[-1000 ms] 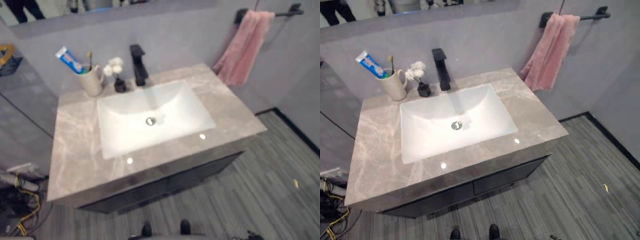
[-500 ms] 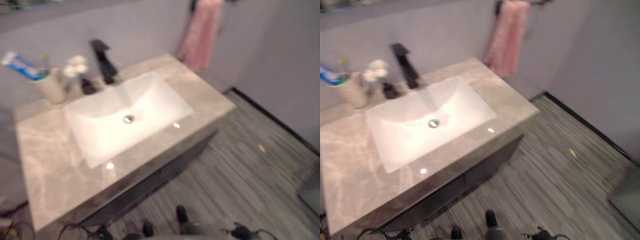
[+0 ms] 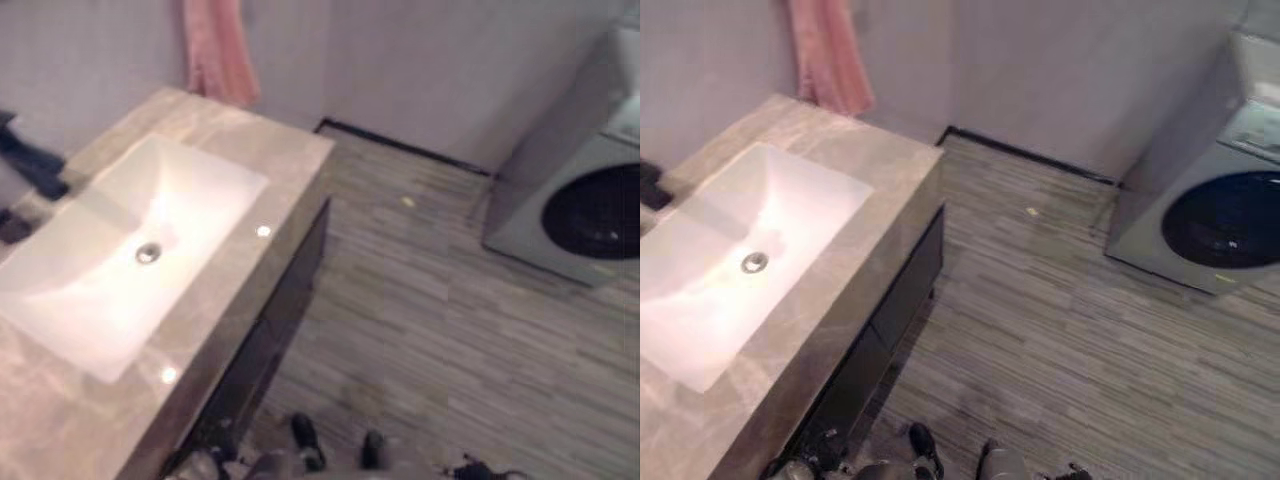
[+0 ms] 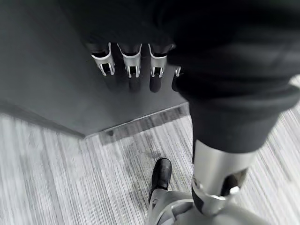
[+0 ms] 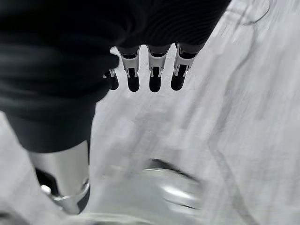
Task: Put brush and paste in cup on sink, flatten towel.
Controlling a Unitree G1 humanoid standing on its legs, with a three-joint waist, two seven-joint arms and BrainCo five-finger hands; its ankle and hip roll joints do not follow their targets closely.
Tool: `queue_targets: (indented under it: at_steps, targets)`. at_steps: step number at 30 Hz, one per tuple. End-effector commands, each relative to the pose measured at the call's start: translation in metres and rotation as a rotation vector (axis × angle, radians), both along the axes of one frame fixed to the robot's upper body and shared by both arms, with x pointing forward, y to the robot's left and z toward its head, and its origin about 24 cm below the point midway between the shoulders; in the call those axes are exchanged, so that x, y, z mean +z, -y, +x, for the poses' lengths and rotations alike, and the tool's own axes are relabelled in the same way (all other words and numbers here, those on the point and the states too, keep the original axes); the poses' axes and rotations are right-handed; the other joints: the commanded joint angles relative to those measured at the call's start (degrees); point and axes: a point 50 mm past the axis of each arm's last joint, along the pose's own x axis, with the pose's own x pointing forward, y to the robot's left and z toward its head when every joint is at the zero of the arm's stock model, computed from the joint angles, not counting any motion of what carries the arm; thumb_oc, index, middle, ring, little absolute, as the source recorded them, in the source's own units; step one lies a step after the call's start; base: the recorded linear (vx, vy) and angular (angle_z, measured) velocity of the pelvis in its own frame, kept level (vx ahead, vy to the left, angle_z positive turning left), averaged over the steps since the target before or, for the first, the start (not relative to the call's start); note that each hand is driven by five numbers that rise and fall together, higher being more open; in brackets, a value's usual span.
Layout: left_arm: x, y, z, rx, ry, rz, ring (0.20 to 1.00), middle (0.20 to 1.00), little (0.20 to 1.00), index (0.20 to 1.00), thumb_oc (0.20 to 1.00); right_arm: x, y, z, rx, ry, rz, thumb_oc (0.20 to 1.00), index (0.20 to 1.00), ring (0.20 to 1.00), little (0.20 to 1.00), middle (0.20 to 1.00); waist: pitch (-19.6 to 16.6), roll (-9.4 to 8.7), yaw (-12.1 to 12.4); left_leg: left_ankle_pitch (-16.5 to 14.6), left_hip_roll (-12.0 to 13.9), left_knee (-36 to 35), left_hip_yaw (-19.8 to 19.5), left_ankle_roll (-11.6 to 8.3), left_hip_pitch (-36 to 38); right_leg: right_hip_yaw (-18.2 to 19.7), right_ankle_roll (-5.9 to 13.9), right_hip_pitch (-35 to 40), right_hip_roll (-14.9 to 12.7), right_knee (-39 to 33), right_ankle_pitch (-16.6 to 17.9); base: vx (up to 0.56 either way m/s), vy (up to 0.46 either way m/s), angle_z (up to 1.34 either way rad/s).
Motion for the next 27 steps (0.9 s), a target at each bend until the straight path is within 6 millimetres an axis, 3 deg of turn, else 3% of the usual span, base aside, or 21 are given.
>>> queue_targets:
  at_steps: [1,3,7,9,12,13,16,21,24,27]
  targets:
    - [0.006,-0.007,0.020,0.030,0.053,0.033,1.000,1.000,1.000,1.000,1.000,0.007,0.014,0.008,0.036,0.027,-0.046,1.000,1.000,1.000,1.000,1.000,-1.3,0.05,-0.4,-4.4,-0.1,-0.4,-4.0,0.09,3.1,1.5,-0.10,2.6,1.6,-9.3,7.7,-0.03,-0.170,-0.99]
    - [0.005,-0.007,0.017,0.037,0.045,0.033,1.000,1.000,1.000,1.000,1.000,0.007,0.015,0.006,0.071,0.020,-0.048,1.000,1.000,1.000,1.000,1.000,-1.4,-0.14,-0.5,-4.0,0.5,0.2,-2.8,-0.46,3.1,3.7,-0.58,2.4,2.6,-11.1,7.2,-0.01,-0.213,-1.16]
    - [0.006,-0.007,0.020,0.077,0.066,0.015,1.000,1.000,1.000,1.000,1.000,0.007,0.020,-0.006,0.095,-0.004,-0.062,1.000,1.000,1.000,1.000,1.000,-0.9,-0.84,-0.7,-2.1,1.5,0.6,-5.9,-1.97,2.2,7.5,-2.02,2.9,4.7,-13.2,6.0,-0.01,-0.297,-0.69]
    - [0.008,-0.008,0.026,0.084,0.082,0.020,1.000,1.000,1.000,1.000,1.000,0.007,0.024,-0.014,0.103,-0.024,-0.075,1.000,1.000,1.000,1.000,1.000,-0.2,-1.74,-0.2,-0.1,1.8,0.8,-12.2,-3.15,0.9,8.1,-3.60,2.9,6.1,-13.1,5.1,-0.03,-0.395,-0.18]
    - [0.009,-0.006,0.030,0.082,0.092,0.015,1.000,1.000,1.000,1.000,1.000,0.010,0.027,-0.009,0.120,-0.006,-0.086,1.000,1.000,1.000,1.000,1.000,1.0,-3.07,1.3,1.3,1.1,2.4,-22.6,-3.77,-1.8,7.8,-5.04,2.1,7.1,-12.7,4.9,-0.07,-0.346,0.25]
    - [0.008,-0.012,0.023,0.125,0.077,0.022,1.000,1.000,1.000,1.000,1.000,0.013,0.018,0.006,0.200,0.049,-0.078,1.000,1.000,1.000,1.000,1.000,1.8,-4.60,3.2,0.0,-0.8,5.6,-32.5,-3.60,-3.5,9.4,-5.58,1.9,8.1,-12.4,5.0,-0.07,-0.356,-0.18]
    - [0.004,-0.017,0.007,0.167,0.034,0.030,1.000,1.000,1.000,1.000,1.000,0.019,0.014,0.015,0.233,0.110,-0.077,1.000,1.000,1.000,1.000,1.000,1.5,-5.10,3.4,-0.3,-0.8,7.8,-31.5,-3.20,-4.1,9.7,-5.94,2.4,8.7,-12.9,5.2,0.01,-0.144,-0.44]
    - [0.003,-0.015,0.004,0.172,0.029,0.032,1.000,1.000,1.000,1.000,1.000,0.039,0.008,0.040,0.195,0.300,-0.049,1.000,1.000,1.000,1.000,1.000,1.4,-4.80,2.7,-0.7,-0.6,7.1,-29.6,-3.03,-2.8,9.7,-5.85,3.5,8.7,-13.1,4.4,0.02,0.037,0.03]
    - [0.002,-0.011,0.002,0.205,0.044,0.009,1.000,1.000,1.000,1.000,1.000,0.038,0.006,0.036,0.102,0.328,-0.010,1.000,1.000,1.000,1.000,1.000,0.7,-4.11,2.3,-1.7,-1.0,5.8,-28.6,-2.40,-0.7,10.7,-5.17,4.1,8.5,-12.7,4.3,0.06,0.149,-0.23]
    - [0.002,-0.008,0.003,0.187,0.054,0.005,1.000,1.000,1.000,1.000,1.000,0.033,-0.003,0.031,0.123,0.298,0.008,1.000,1.000,1.000,1.000,1.000,0.1,-3.38,2.3,-2.6,-1.4,4.9,-27.5,-1.77,0.9,11.9,-4.19,4.4,7.9,-12.3,4.5,0.05,0.206,-0.29]
